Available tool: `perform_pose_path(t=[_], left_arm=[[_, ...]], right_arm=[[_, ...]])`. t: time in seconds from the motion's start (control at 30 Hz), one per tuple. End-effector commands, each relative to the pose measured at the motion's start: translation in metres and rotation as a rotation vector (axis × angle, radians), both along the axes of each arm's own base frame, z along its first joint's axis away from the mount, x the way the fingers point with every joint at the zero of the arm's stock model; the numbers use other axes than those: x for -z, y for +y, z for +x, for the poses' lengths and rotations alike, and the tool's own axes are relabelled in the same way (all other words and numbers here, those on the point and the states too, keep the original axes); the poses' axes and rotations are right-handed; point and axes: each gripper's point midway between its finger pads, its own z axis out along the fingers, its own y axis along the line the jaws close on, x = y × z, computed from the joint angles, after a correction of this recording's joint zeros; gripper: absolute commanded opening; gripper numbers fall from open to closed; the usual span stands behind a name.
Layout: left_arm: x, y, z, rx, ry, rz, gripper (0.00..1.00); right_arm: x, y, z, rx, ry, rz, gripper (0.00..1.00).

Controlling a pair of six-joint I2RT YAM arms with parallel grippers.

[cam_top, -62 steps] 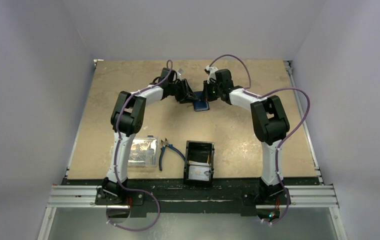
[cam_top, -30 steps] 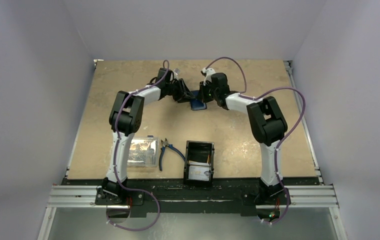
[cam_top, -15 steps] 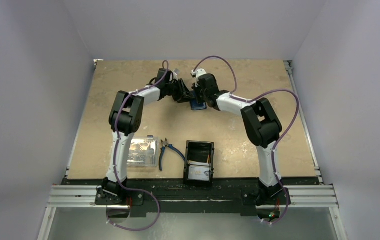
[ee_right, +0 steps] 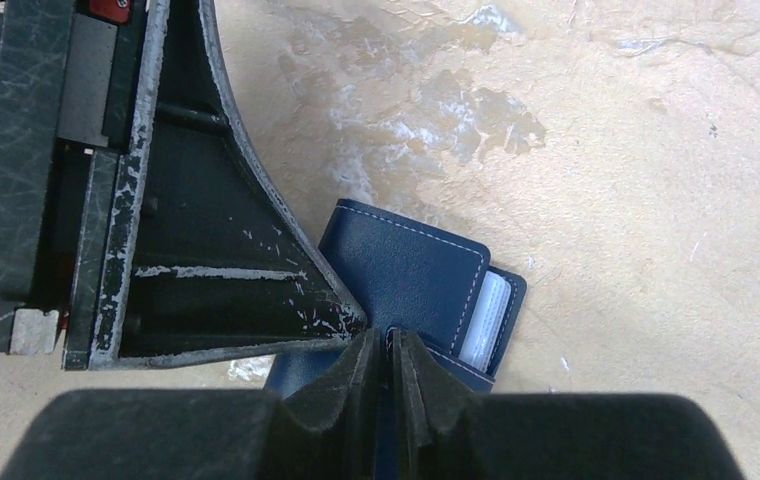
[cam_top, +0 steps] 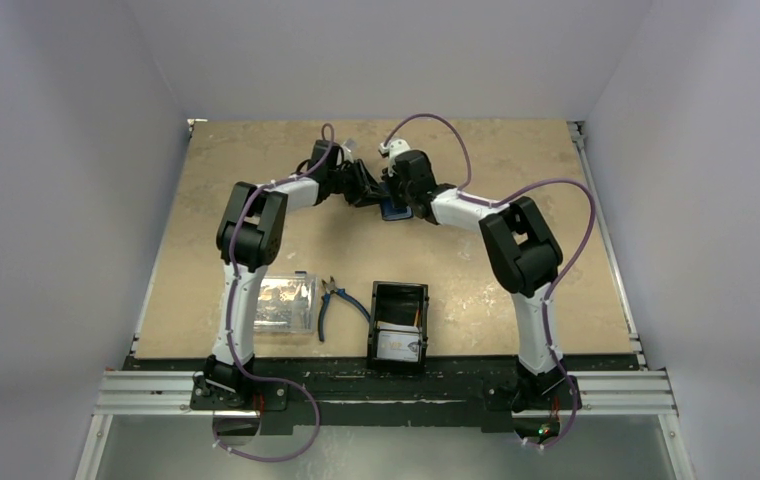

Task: Put the credit cards into the card holder
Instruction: Close the card holder at the center of the board.

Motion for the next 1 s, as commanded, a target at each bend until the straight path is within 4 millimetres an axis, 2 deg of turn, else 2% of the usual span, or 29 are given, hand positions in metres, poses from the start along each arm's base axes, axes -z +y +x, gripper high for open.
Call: perform_pose_path(t=[0.0, 0.2, 0.33, 0.53, 0.63, 0.73, 0.83, 0.97], left_arm=[[-0.026, -0.055, -0.039, 0.158, -0.026, -0.117, 0.18], [-0.031, -0.056, -0.042, 0.162, -0.030, -0.130, 0.18], [-0.033, -0.056, -0.043, 0.169, -0.031, -0.138, 0.18], [-0.034, -0.058, -0.045, 0.185, -0.027, -0.155, 0.18], [-0.036, -0.059, -0.046, 0.191, -0.030, -0.163, 0.17], [-0.036, -0.059, -0.047, 0.194, -0.030, -0.167, 0.17], [-0.038, -0.060, -0.047, 0.196, -0.028, -0.176, 0.17], [-0.043, -0.061, -0.049, 0.201, -0.038, -0.186, 0.17]], right_arm=[[0.151, 0.047, -0.251, -0.374, 0.879, 0.099, 0.20], [0.156, 0.042, -0.262, -0.365, 0.906, 0.108, 0.22], [0.159, 0.035, -0.254, -0.340, 0.830, 0.036, 0.22], [0.171, 0.014, -0.245, -0.316, 0.726, -0.112, 0.24], [0.162, 0.020, -0.244, -0.348, 0.693, -0.077, 0.30], [0.150, 0.040, -0.251, -0.423, 0.715, 0.033, 0.36], [0.142, 0.057, -0.272, -0.487, 0.825, 0.159, 0.37], [0.134, 0.066, -0.282, -0.481, 0.905, 0.294, 0.38]])
